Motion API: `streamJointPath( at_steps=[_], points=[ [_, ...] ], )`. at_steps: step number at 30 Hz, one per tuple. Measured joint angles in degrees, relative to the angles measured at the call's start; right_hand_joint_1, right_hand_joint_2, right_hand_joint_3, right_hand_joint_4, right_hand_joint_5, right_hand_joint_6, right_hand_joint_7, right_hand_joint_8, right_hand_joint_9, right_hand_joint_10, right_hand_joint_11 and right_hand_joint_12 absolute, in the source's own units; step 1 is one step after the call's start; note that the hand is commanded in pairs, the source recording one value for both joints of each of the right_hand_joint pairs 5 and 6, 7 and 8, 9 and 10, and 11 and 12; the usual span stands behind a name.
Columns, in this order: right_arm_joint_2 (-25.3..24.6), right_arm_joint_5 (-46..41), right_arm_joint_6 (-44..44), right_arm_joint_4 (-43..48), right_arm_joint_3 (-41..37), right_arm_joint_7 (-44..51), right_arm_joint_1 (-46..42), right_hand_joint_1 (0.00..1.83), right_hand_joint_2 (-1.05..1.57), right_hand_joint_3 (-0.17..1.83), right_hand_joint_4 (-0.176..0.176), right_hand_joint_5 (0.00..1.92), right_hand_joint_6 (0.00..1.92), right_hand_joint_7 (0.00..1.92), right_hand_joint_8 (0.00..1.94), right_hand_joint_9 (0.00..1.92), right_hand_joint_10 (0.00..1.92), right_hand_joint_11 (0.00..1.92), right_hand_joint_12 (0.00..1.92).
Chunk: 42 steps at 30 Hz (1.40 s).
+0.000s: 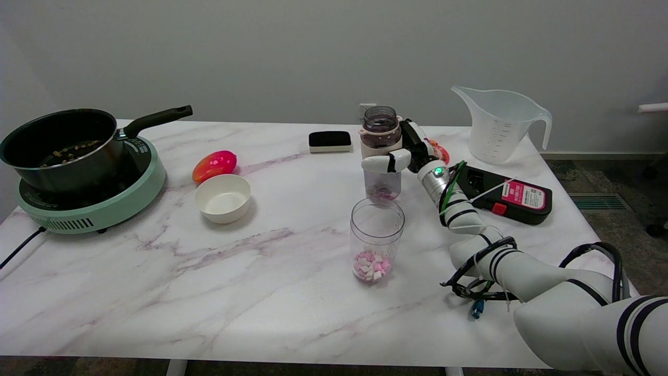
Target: Place the bottle onto the table.
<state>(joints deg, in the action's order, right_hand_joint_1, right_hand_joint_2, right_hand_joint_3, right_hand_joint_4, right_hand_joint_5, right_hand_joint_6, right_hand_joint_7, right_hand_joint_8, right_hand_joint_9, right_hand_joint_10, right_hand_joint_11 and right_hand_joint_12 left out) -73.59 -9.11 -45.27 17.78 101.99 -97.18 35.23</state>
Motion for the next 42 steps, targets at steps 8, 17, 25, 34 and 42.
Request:
streamJointPath(
  at_steps=[8, 17, 25, 34, 42],
  points=[
    [-0.1, -0.7, -1.3, 0.2, -0.3, 0.8, -0.3, 1.35, -0.22, 1.54, 0.0, 1.18, 1.18, 1.52, 1.52, 1.3, 1.3, 1.14, 1.14],
    [0.1, -1.2, -2.2, 1.1, -0.7, 1.7, -1.0, 1.34, -0.36, 1.44, 0.0, 0.93, 0.93, 1.37, 1.37, 1.19, 1.19, 1.08, 1.08],
    [0.3, -1.4, -2.6, 1.6, -0.8, 2.2, -1.6, 1.36, -0.42, 1.27, 0.0, 0.71, 0.71, 1.18, 1.18, 0.93, 0.93, 0.91, 0.91],
    [0.3, -1.5, -2.6, 1.8, -0.7, 2.4, -2.1, 1.34, -0.58, 1.29, 0.0, 0.57, 0.57, 0.89, 0.89, 0.65, 0.65, 0.76, 0.76],
    [0.3, -1.6, -2.6, 1.9, -0.5, 2.6, -2.5, 1.34, -0.61, 1.3, 0.0, 0.52, 0.52, 0.84, 0.84, 0.63, 0.63, 0.74, 0.74]
  ],
)
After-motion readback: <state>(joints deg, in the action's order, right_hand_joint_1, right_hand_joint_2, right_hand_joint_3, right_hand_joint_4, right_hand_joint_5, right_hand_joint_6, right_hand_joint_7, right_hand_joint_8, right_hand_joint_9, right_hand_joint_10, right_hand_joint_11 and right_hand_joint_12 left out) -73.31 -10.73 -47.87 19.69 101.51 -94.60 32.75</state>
